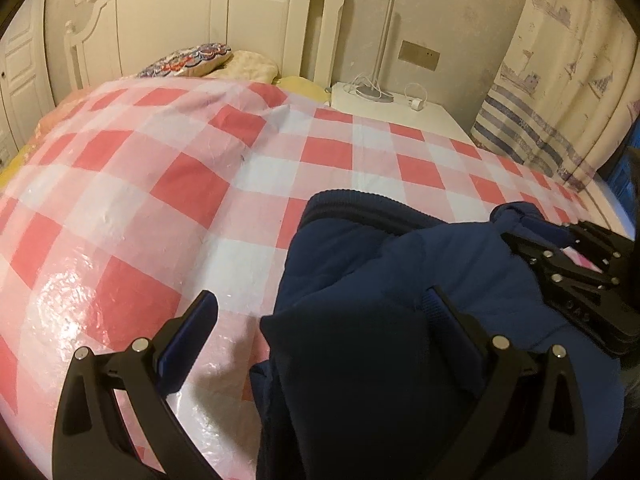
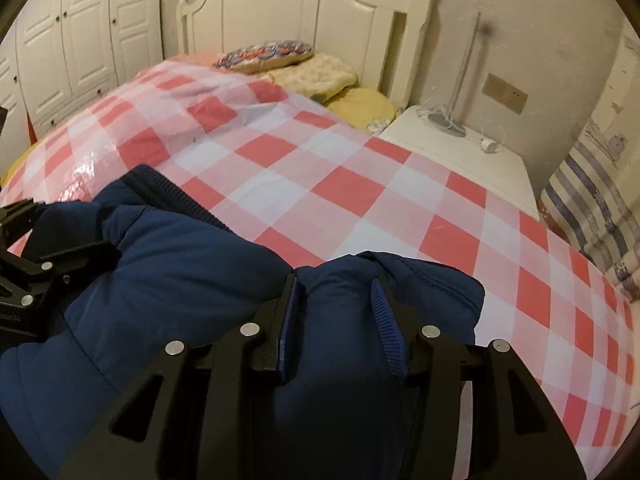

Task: Fold large clothes
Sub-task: 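Lower the folded jacket onto the checked sheet and open both tools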

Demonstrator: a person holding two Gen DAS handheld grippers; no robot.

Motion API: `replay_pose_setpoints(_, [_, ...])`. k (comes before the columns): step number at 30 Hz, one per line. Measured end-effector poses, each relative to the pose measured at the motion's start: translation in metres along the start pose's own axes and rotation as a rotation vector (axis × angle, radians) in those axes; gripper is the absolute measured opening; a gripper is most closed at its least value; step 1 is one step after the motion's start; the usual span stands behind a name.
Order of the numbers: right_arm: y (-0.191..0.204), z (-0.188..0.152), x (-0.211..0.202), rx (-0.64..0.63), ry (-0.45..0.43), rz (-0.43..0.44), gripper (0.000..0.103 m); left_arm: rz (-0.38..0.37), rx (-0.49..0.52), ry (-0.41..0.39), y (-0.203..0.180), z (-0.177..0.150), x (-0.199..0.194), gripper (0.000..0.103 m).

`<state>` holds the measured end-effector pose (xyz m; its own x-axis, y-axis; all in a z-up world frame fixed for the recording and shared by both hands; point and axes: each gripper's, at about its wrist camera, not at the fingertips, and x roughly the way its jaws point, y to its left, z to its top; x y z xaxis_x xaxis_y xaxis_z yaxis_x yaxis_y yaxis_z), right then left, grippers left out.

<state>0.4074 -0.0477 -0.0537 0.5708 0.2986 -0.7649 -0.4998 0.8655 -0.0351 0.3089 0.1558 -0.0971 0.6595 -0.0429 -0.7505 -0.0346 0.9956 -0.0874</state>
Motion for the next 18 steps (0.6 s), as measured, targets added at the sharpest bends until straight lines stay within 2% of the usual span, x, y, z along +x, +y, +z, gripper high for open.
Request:
replay_pose_setpoints(4, [-0.004, 0.003, -0.034, 0.070, 0.008, -0.067, 0.053, 0.035, 0.024, -0.012, -0.003, -0.002, -0.003, 0.101])
replay_pose_setpoints(7, [0.002, -0.007, -0.090, 0.112, -0.115, -0.041, 0.057, 0.046, 0.020, -0.023, -0.002, -0.003, -0.006, 0.101])
replay_pose_setpoints(9, [0.010, -0.022, -0.113, 0.100, -0.157, -0.047, 0.069, 0.066, 0.027, -0.041, -0.004, -0.005, -0.009, 0.101])
replay_pose_setpoints(10, [0.017, -0.035, -0.117, 0.088, -0.157, -0.052, 0.077, 0.076, 0.031, -0.050, -0.005, -0.005, -0.011, 0.101])
replay_pose_setpoints(12, [0.031, -0.058, -0.096, 0.037, -0.079, -0.035, 0.076, 0.093, 0.036, -0.057, -0.007, -0.006, -0.013, 0.101])
replay_pose_setpoints(13, [0.029, -0.069, -0.092, 0.065, -0.116, -0.020, 0.077, 0.096, 0.038, -0.058, -0.007, -0.006, -0.013, 0.101])
replay_pose_setpoints(14, [0.019, -0.075, -0.088, 0.141, -0.130, 0.039, 0.078, 0.095, 0.039, -0.059, -0.007, -0.006, -0.014, 0.101])
replay_pose_setpoints(16, [0.008, -0.075, -0.087, 0.209, -0.119, 0.092, 0.078, 0.095, 0.042, -0.061, -0.007, -0.006, -0.015, 0.101])
replay_pose_setpoints(18, [0.013, -0.070, -0.094, 0.178, -0.102, 0.070, 0.078, 0.084, 0.033, -0.059, -0.004, -0.006, -0.014, 0.101])
